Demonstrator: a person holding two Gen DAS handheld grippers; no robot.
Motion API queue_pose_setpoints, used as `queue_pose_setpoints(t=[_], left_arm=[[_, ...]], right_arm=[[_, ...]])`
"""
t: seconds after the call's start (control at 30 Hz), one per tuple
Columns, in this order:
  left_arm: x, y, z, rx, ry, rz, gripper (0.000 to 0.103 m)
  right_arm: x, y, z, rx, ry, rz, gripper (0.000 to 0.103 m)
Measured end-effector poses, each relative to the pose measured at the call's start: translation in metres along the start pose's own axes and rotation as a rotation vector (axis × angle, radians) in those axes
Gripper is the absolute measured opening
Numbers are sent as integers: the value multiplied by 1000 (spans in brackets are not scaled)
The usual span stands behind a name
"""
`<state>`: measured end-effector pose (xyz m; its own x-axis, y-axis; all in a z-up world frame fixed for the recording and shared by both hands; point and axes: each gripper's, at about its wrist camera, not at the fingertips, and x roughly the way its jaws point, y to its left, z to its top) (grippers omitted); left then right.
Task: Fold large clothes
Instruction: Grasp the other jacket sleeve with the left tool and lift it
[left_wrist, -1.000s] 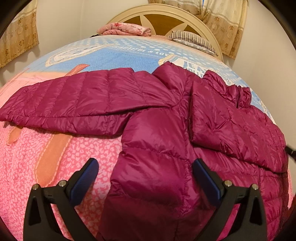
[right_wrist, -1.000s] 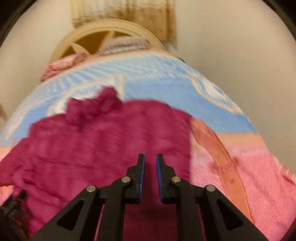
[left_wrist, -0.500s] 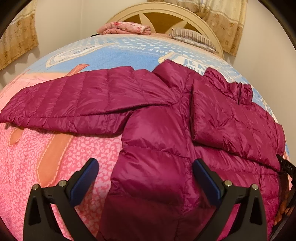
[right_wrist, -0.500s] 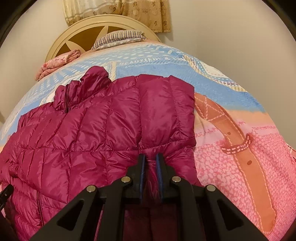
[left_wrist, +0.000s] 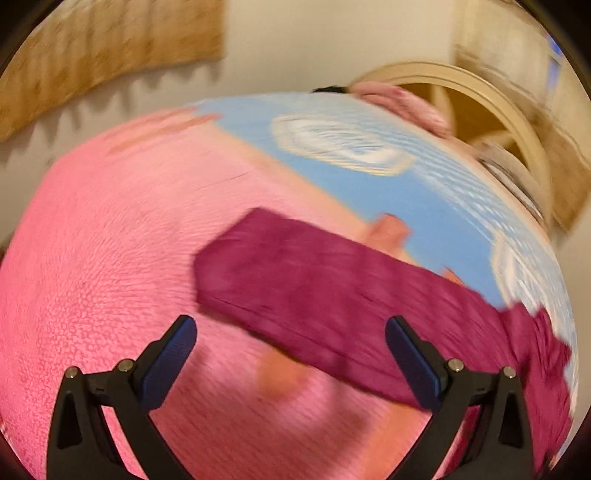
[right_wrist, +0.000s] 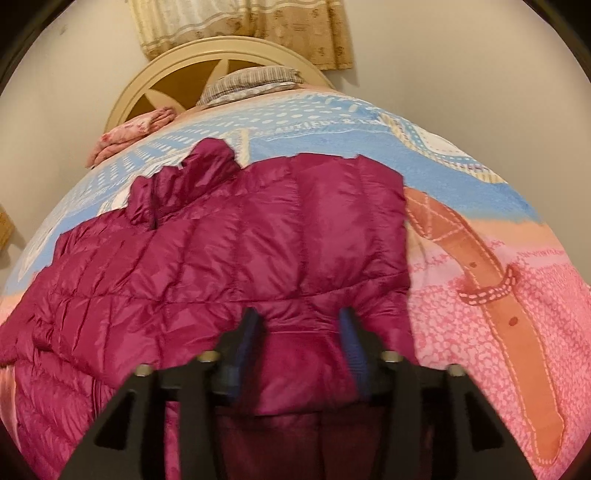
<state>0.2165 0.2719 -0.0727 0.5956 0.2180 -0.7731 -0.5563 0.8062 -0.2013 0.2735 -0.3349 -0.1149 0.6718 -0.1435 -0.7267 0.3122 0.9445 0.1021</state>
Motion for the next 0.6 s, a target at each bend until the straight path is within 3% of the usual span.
queue_pose_setpoints(t=[0.07,0.13,0.3,0.43,0.6], left_arm=[[20,10,7,-17,36,51,103],[34,8,12,1,53,96,103],[52,-4,18,4,54,52,101],[70,-5,17,-57,95,7,76],[69,-7,11,-40,48,17,58]], right_arm=[[1,6,0,-29,5,-9,63],[3,10,0,-47,11,-20,64],[4,10,0,-49,12,-23,64],[4,9,0,-55,11,-29,64],[5,10,0,-55,11,-30,65]])
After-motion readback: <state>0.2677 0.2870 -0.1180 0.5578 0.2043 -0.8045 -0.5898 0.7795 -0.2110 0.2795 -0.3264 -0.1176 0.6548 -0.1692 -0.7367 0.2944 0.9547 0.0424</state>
